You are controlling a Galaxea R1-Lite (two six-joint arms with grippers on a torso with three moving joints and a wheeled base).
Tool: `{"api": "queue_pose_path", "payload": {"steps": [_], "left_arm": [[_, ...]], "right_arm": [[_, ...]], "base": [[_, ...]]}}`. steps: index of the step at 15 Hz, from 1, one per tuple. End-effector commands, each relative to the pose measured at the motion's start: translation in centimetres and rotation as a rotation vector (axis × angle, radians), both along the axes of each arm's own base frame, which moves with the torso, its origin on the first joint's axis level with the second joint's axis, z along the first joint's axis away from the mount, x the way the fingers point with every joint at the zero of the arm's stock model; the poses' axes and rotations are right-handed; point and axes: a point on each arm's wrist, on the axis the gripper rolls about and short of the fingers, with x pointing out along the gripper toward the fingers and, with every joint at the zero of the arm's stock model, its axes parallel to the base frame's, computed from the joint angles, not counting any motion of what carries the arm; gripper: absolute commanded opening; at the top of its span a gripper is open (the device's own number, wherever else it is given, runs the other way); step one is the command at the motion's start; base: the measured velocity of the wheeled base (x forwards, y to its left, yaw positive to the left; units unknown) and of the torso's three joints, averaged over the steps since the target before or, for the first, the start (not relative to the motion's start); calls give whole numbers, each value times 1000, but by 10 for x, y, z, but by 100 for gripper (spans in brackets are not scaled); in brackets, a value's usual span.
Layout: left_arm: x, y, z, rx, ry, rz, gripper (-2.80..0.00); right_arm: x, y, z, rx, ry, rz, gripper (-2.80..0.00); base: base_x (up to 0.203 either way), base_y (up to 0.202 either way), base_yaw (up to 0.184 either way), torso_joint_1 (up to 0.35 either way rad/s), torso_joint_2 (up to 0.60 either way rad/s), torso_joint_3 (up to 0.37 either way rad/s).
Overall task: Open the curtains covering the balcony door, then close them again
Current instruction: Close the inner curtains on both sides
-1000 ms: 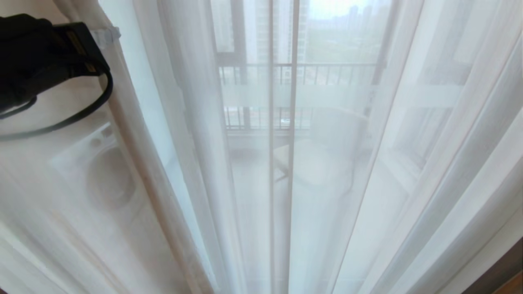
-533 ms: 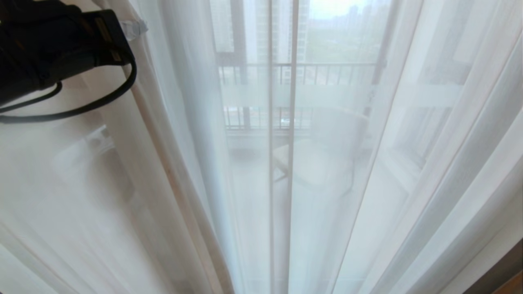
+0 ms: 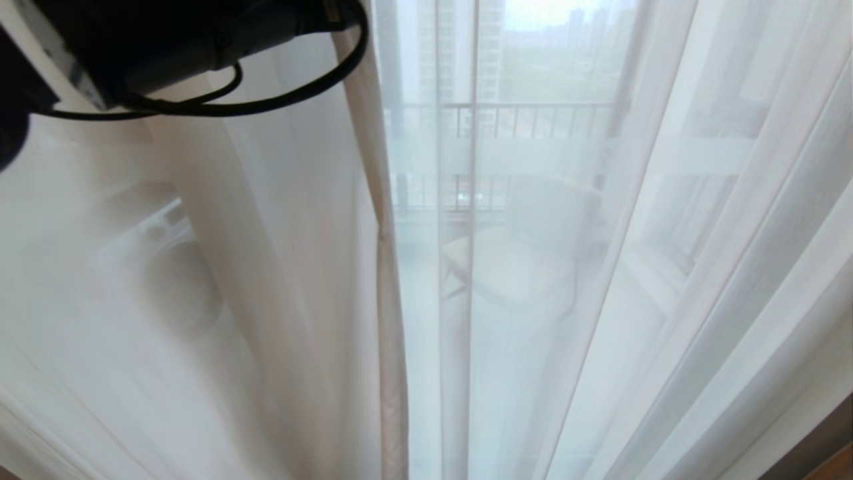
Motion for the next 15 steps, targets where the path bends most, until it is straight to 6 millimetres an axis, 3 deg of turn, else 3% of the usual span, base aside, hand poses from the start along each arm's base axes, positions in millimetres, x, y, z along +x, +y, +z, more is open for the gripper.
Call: {"api": "queue_pose_path", "payload": {"steps": [1,5,7,11,15], "left_arm": [[20,-53,-9,17,23,-88,-280],[29,-120,-20,20,24,-200,-280],[24,-142,-29,30,35,-245,-280],[19,-156,-39,43,50,-277,-280],[22,-155,-41,47,56,-260,-280]], "right_arm": [[0,0,0,0,1,0,-280],[0,0,0,0,1,0,-280],[0,0,0,-1,1,0,-280],[0,0,0,-1,1,0,-280],[0,0,0,0,1,0,-280]], "base": [[0,0,0,0,0,0],[0,0,0,0,0,0],[0,0,0,0,0,0],[0,0,0,0,0,0],[0,0,0,0,0,0]]}}
